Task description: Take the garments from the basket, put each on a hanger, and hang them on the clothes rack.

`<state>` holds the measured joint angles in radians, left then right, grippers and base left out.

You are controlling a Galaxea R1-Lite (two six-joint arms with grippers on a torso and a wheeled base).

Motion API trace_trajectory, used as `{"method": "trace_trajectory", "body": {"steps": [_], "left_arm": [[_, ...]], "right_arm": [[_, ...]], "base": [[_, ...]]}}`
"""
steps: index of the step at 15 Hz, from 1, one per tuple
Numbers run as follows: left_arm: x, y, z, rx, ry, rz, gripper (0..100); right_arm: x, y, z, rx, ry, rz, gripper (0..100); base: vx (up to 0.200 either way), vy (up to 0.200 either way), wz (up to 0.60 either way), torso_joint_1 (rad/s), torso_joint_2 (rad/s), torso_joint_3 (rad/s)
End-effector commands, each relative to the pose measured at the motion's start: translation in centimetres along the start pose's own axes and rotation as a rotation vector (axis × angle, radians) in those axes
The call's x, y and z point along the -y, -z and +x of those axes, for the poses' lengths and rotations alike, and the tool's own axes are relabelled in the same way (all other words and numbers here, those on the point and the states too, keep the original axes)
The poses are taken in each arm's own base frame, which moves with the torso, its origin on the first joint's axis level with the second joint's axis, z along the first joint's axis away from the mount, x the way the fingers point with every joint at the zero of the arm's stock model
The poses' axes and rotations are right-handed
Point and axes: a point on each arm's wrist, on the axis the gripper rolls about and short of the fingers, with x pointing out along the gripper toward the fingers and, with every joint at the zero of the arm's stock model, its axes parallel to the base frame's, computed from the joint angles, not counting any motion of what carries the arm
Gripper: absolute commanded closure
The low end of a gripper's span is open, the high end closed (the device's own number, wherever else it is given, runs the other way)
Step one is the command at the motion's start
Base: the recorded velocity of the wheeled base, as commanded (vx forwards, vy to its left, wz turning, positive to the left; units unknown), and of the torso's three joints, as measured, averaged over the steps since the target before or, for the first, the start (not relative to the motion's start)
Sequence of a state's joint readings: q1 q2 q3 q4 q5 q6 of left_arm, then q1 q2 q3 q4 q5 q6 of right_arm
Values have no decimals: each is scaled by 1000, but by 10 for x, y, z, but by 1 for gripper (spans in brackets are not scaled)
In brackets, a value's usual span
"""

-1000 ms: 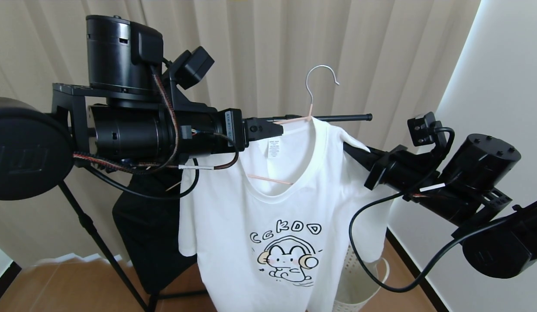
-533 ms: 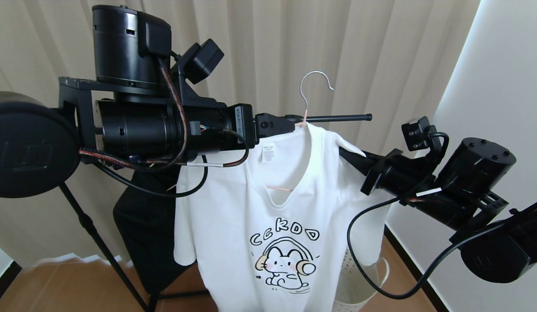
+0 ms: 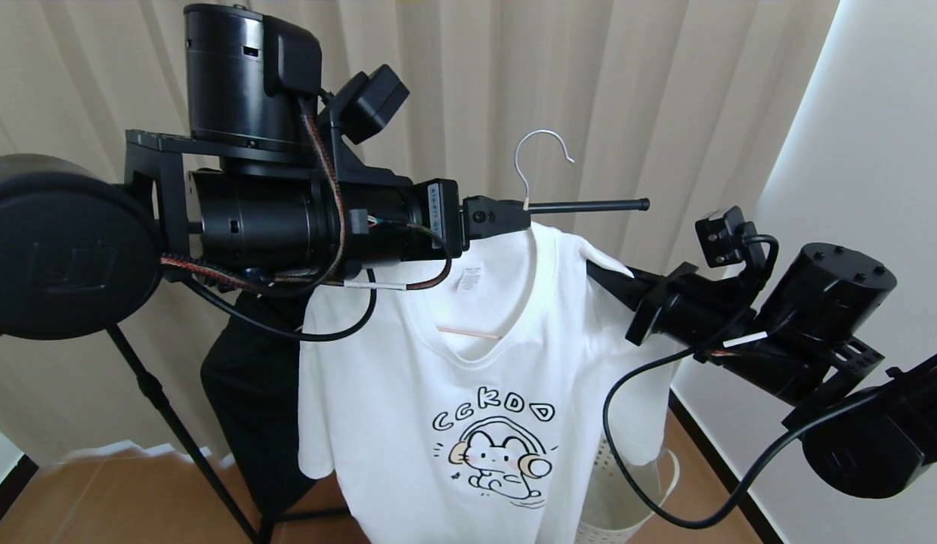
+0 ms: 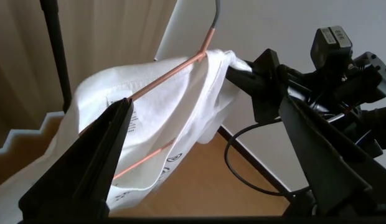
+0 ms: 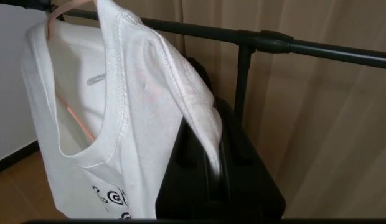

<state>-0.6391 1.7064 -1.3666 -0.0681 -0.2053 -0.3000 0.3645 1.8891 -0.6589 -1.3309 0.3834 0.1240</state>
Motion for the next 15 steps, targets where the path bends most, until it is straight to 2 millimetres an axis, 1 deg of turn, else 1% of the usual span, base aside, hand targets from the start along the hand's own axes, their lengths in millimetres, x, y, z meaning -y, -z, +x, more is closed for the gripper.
{"method": "trace_trajectory", "body": {"steps": [1,3,4,5,6,7,8,9,10,11,12,14,15], "left_arm": [[-1,-11,-21,36,-21,23,0],[-14,-21,-49,16,-100,92,0],[-17,-22,-55,9,-117,116,0],[-30,-23,-64,-6,-171,199,0],[-36,-24,-67,-7,-188,239,0],[-47,-21,-69,-33,-213,330,0],[-52,-18,-68,-58,-187,405,0],[-53,-15,-67,-71,-167,433,0],[-60,-11,-66,-101,-132,545,0],[-65,-8,-63,-141,-119,599,0],[-65,-7,-63,-171,-84,614,0],[-63,-7,-60,-220,66,587,0],[-66,-10,-56,-218,115,587,0]], "right_arm": [[0,0,0,2,-1,-1,100],[0,-1,1,3,0,-1,100],[0,-1,1,5,0,-2,100],[0,-1,1,3,0,-1,100],[0,-1,1,3,0,-3,100],[0,0,0,-1,1,-7,100],[0,2,0,-5,0,-24,100],[1,3,0,-8,2,-26,100],[0,3,-1,-11,0,-31,100],[0,4,-2,-1,-1,-35,100],[-1,4,-4,18,-7,-44,100],[-3,4,-6,23,-32,-55,100],[-4,4,-6,23,-35,-55,100]], "base": [[0,0,0,0,0,0],[0,0,0,0,0,0],[0,0,0,0,0,0],[0,0,0,0,0,0],[0,0,0,0,0,0],[0,0,0,0,0,0],[0,0,0,0,0,0],[0,0,0,0,0,0],[0,0,0,0,0,0],[0,0,0,0,0,0],[0,0,0,0,0,0],[0,0,0,0,0,0],[0,0,0,0,0,0]]}}
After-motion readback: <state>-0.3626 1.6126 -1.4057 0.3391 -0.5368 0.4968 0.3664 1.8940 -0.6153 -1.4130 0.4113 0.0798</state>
